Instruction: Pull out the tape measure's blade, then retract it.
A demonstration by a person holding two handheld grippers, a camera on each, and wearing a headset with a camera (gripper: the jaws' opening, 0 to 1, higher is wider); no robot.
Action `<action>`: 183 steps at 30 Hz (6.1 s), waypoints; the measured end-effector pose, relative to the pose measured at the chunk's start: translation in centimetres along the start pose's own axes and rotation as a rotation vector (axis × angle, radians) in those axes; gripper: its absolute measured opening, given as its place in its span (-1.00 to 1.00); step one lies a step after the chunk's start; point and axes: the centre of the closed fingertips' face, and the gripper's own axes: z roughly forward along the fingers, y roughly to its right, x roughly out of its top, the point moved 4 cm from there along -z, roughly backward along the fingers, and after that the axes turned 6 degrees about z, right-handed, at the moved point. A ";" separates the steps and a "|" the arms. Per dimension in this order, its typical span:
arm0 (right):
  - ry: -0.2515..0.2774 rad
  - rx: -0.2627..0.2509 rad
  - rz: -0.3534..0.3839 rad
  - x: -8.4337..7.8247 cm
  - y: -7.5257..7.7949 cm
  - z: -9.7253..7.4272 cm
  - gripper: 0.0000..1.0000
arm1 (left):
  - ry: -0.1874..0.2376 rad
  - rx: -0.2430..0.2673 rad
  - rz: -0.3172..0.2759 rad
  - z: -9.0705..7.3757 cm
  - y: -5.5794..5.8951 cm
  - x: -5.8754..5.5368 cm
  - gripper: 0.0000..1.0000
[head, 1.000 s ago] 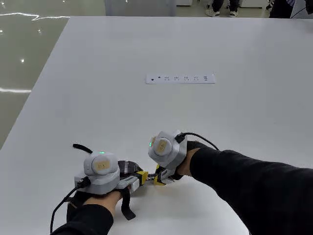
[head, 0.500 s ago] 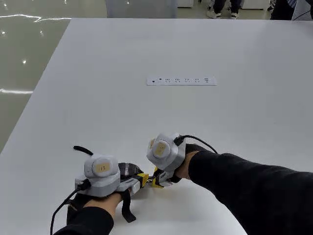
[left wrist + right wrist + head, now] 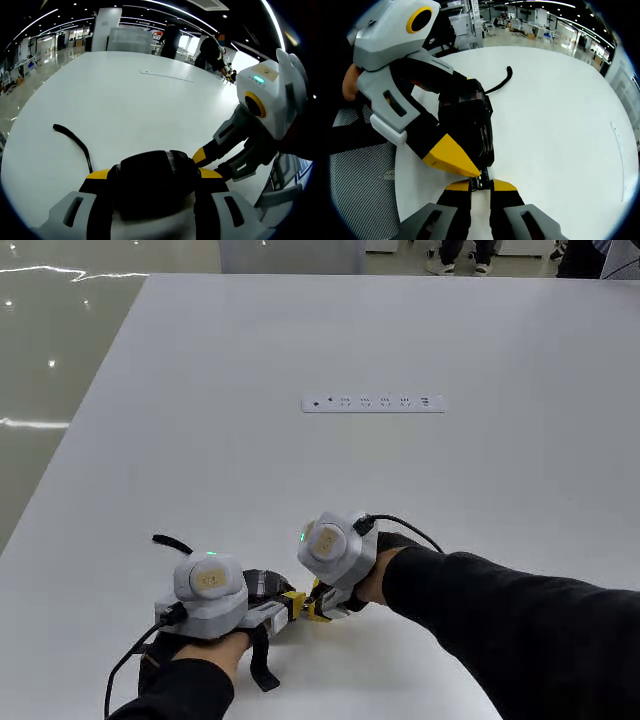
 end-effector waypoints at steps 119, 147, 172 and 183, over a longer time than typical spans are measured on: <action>0.367 -0.246 0.265 -10.5 -0.8 -10.9 -0.03 | 0.056 -0.266 0.296 -6.6 -6.1 0.2 0.98; 0.386 -0.336 0.386 -20.4 -1.3 -15.2 0.74 | -0.014 -0.258 0.367 -10.0 -10.0 -2.5 0.98; 0.391 -0.344 0.379 -22.3 -1.6 -16.6 0.98 | -0.033 -0.246 0.351 -10.7 -11.2 -1.9 0.98; 0.393 -0.343 0.381 -22.4 -1.7 -16.9 0.98 | -0.045 -0.252 0.360 -10.8 -11.2 -2.0 0.98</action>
